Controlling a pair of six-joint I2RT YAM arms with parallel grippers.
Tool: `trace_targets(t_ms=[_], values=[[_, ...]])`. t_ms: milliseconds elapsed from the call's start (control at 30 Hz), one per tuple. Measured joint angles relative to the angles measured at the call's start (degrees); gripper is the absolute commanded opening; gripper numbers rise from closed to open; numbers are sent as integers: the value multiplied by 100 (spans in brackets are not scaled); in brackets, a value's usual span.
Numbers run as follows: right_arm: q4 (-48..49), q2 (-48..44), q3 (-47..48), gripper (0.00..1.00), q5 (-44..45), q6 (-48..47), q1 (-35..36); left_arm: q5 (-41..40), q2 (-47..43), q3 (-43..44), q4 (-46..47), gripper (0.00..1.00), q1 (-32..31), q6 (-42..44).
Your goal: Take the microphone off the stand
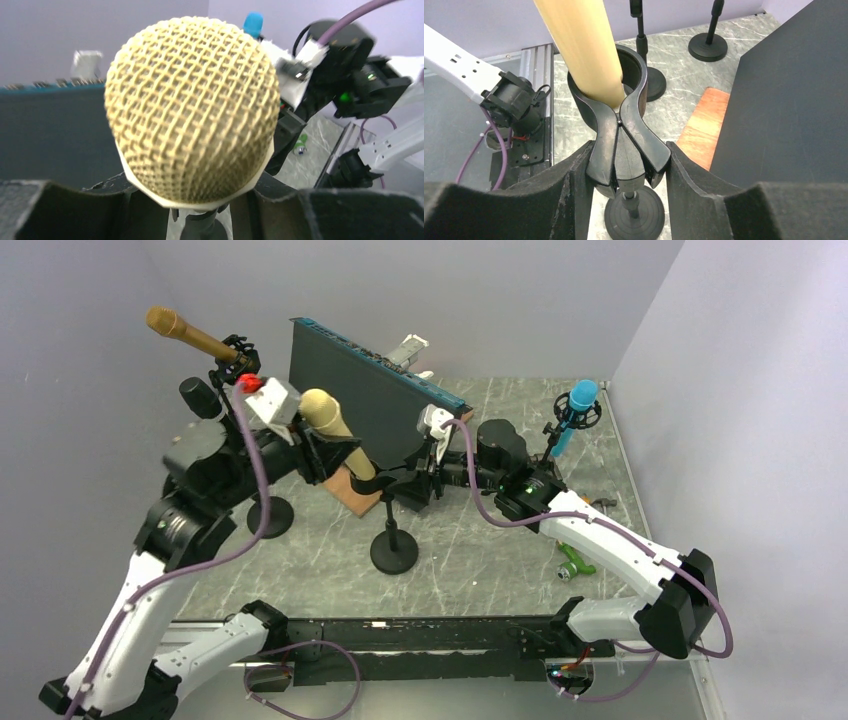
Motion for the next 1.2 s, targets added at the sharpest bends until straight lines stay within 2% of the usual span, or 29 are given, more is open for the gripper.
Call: trace_targets(t_ms=[233, 533, 733, 800, 900, 967, 1067, 1133, 1200], values=[[146, 0, -55, 0, 240, 57, 4, -376, -708, 605, -13, 0, -13, 118], [249, -55, -133, 0, 811, 11, 341, -1213, -1403, 584, -2, 0, -20, -15], [247, -55, -129, 44, 1207, -48, 564, -1012, -1296, 586, -256, 0, -20, -345], [245, -63, -129, 55, 1351, -57, 643, -868, -1241, 584, -315, 0, -20, -450], [210, -96, -131, 66, 1523, -79, 723, -660, -1182, 570, -367, 0, -20, -570], [151, -129, -153, 70, 1679, -116, 732, -518, -1134, 568, -367, 0, -20, -612], [33, -164, -195, 85, 1882, -120, 721, -282, -1051, 568, -361, 0, -20, -693], [-66, -179, -197, 89, 1967, -83, 721, -127, -992, 568, -358, 0, -20, -715], [-118, -197, -197, 99, 2022, -55, 721, -2, -929, 568, -356, 0, -20, -734]])
